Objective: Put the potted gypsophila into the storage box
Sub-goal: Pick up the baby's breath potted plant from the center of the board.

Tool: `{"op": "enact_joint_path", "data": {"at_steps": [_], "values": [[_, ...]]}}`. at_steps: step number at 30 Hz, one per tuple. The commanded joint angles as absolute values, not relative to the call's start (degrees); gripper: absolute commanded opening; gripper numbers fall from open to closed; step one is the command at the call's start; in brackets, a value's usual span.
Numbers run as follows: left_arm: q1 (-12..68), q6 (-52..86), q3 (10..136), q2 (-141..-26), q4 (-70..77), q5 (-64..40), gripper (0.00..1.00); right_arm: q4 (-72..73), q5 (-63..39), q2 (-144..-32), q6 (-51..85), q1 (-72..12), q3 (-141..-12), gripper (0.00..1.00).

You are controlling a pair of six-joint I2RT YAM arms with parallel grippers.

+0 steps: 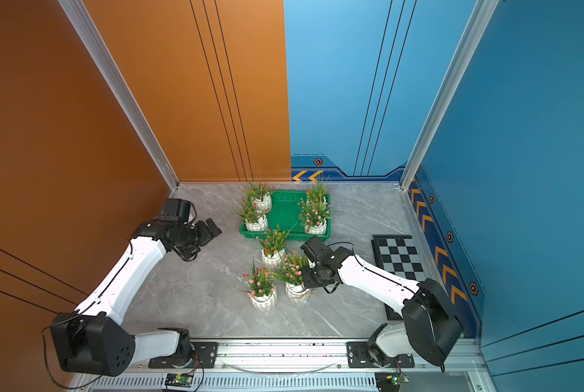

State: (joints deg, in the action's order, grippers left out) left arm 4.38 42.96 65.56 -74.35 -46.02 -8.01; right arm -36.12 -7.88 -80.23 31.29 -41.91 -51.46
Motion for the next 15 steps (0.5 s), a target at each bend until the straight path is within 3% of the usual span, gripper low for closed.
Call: {"op": "enact_joint_path", "data": {"at_steps": [1,15], "values": [[3.8,42.3,64.7,-75.3,-45.9,-8.9,0.98,-36.3,-6.1,-81.4,31.3,-42.3,-52.5,0.12],[3.8,41.9,66.3,-77.8,-45.4,-9.4,0.98,-37.2,-4.8,-81.5,30.2,-42.1,-54.6,0.05]]}}
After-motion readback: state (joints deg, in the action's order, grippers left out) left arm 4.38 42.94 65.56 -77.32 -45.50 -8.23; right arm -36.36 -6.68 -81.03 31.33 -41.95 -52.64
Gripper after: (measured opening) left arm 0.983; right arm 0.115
